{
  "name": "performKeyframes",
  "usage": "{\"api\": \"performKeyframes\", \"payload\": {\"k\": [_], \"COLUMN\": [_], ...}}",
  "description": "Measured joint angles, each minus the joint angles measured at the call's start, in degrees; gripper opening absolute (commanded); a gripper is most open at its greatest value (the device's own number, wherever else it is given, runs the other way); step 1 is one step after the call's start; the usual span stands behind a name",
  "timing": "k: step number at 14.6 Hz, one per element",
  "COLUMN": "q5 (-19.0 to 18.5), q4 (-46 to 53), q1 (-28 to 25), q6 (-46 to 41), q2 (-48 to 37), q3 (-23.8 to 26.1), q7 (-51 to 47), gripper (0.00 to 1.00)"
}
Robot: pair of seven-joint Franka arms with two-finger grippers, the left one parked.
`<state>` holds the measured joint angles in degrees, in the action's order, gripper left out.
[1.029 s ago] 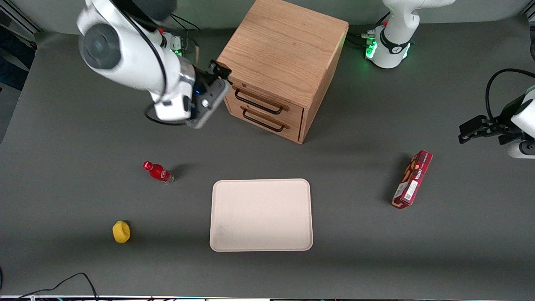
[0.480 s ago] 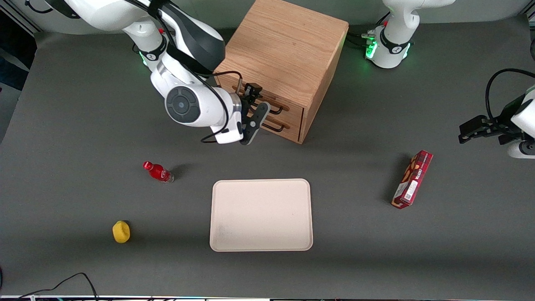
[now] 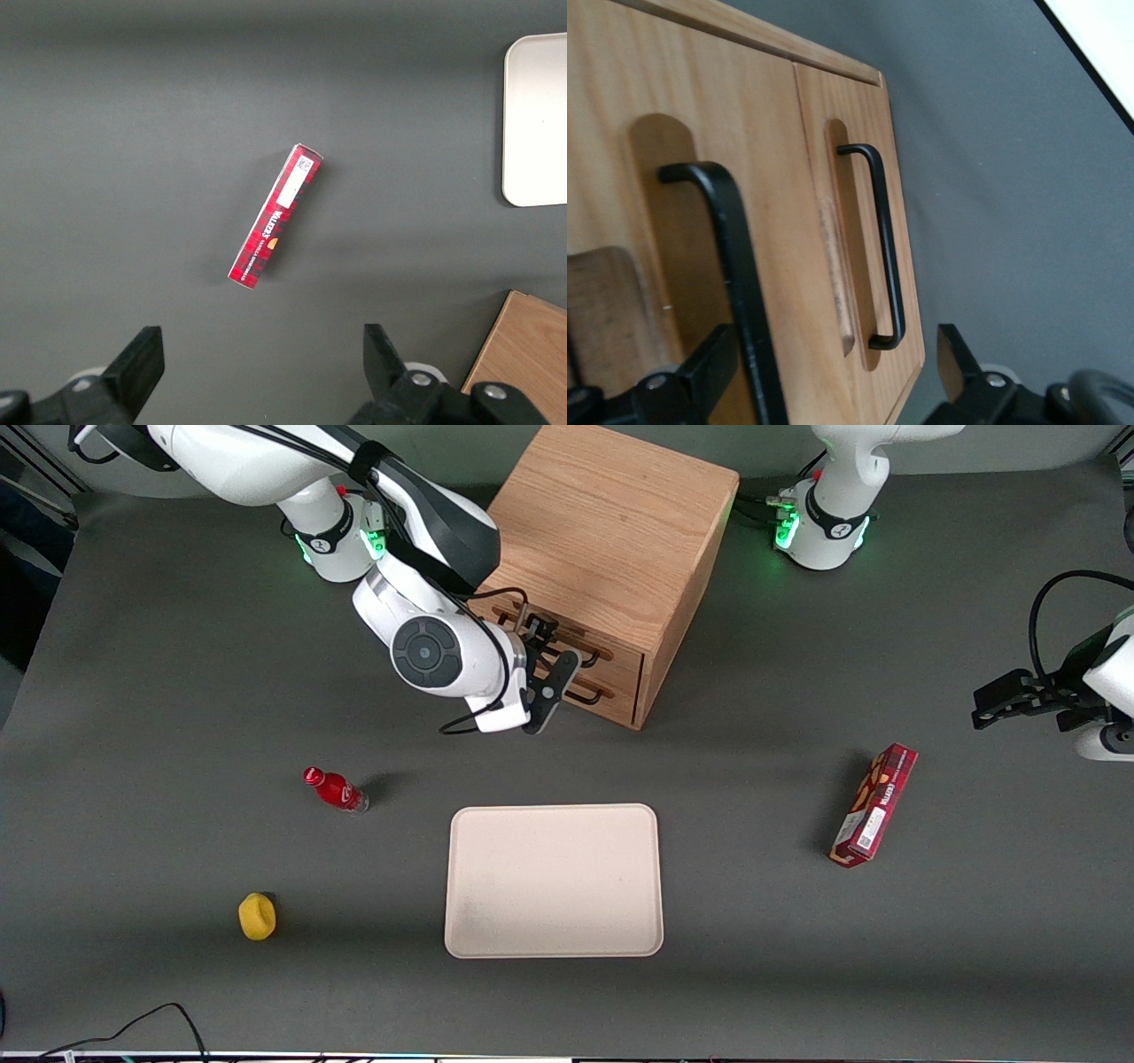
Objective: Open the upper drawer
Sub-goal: 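Pull the upper drawer outward by its handle with the right gripper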
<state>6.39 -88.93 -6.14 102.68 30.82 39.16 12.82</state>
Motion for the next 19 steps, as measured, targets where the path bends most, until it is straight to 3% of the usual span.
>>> {"api": "performKeyframes", "payload": {"k": [6,10,19], "q5": [-3.35,-9.77,-10.48], "q4": [0.63,5.73,15.95], "q1": [0.01,1.18,1.59], "q6": [0.71,1.76,1.58], "q2": [1.24,3.68,10.16], "q3": [0.55,-0.83,-5.55], "q7": [0.09,1.19,11.55], "gripper": [1.00,1.00,1.00]}}
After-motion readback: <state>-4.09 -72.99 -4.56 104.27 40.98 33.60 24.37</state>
